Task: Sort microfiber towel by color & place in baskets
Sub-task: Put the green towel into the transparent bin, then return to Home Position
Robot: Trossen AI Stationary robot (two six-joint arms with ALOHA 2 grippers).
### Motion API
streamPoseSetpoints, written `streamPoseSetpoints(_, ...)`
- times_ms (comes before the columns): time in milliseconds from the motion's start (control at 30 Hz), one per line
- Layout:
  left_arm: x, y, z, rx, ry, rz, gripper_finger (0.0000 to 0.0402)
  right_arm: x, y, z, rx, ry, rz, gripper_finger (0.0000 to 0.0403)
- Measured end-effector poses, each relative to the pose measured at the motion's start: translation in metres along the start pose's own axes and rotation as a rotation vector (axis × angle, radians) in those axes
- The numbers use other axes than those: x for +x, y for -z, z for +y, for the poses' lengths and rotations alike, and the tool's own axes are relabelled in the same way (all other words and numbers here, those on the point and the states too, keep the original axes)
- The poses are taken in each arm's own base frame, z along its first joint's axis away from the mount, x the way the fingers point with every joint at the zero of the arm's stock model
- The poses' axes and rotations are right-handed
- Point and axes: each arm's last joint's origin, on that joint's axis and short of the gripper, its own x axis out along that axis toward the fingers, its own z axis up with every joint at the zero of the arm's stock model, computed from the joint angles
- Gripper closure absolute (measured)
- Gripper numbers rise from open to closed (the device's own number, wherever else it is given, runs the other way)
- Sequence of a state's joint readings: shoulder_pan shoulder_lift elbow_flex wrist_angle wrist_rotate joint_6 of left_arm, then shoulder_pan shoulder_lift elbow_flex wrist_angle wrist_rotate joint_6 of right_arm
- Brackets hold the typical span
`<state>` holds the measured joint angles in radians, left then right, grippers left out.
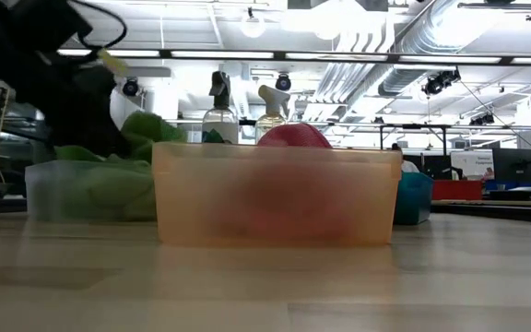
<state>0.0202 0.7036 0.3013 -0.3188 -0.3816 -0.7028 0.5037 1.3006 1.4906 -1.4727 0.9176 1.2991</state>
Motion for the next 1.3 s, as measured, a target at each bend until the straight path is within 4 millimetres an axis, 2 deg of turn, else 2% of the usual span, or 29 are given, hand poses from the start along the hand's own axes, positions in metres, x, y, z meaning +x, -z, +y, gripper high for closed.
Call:
streamPoseSetpoints(233, -0.036, -0.037, -0.013, 0.094, -0.039, 0.101, 0.0205, -0.002, 0.0, -0.007, -0.015, 0.01, 0.043, 0.0267)
streamPoseSetpoints(433, -0.071, -0.072, -0.027, 0.14, 0.048, 0.099, 0.0187, -0.004, 0.001, -0.015, -0.052, 0.023, 0.092, 0.0223)
streamPoseSetpoints(567, -0.087, -0.086, -0.033, 0.098, 0.126, 0.047, 0.0189, -0.006, -0.004, -0.023, -0.073, 0.013, 0.097, 0.0231)
streamPoseSetpoints(667, -0.096, -0.089, -0.038, 0.089, 0.21, -0.039, 0.0209, -0.007, -0.008, -0.03, -0.088, 0.004, 0.107, 0.0268)
streamPoseSetpoints(733, -0.099, -0.086, -0.043, 0.087, 0.293, -0.114, 0.0235, -0.009, -0.01, -0.036, -0.093, -0.009, 0.119, 0.0306)
streamPoseSetpoints(833, -0.103, -0.078, -0.051, 0.108, 0.436, -0.257, 0.0298, -0.014, -0.013, -0.046, -0.082, -0.039, 0.141, 0.0379)
streamPoseSetpoints(867, -0.104, -0.073, -0.053, 0.112, 0.48, -0.308, 0.0323, -0.016, -0.014, -0.049, -0.072, -0.05, 0.143, 0.039)
streamPoseSetpoints(933, -0.103, -0.061, -0.054, 0.118, 0.551, -0.394, 0.0376, -0.02, -0.016, -0.056, -0.048, -0.073, 0.15, 0.0388)
streamPoseSetpoints(967, -0.102, -0.054, -0.054, 0.11, 0.582, -0.429, 0.0388, -0.022, -0.016, -0.06, -0.041, -0.088, 0.155, 0.0387)
streamPoseSetpoints(1167, -0.084, -0.01, -0.04, 0.082, 0.701, -0.578, 0.0398, -0.03, -0.018, -0.071, 0.002, -0.137, 0.15, 0.0398)
streamPoseSetpoints(1300, -0.078, 0.001, -0.022, 0.082, 0.694, -0.665, 0.04, -0.032, -0.018, -0.074, 0.021, -0.142, 0.147, 0.0401)
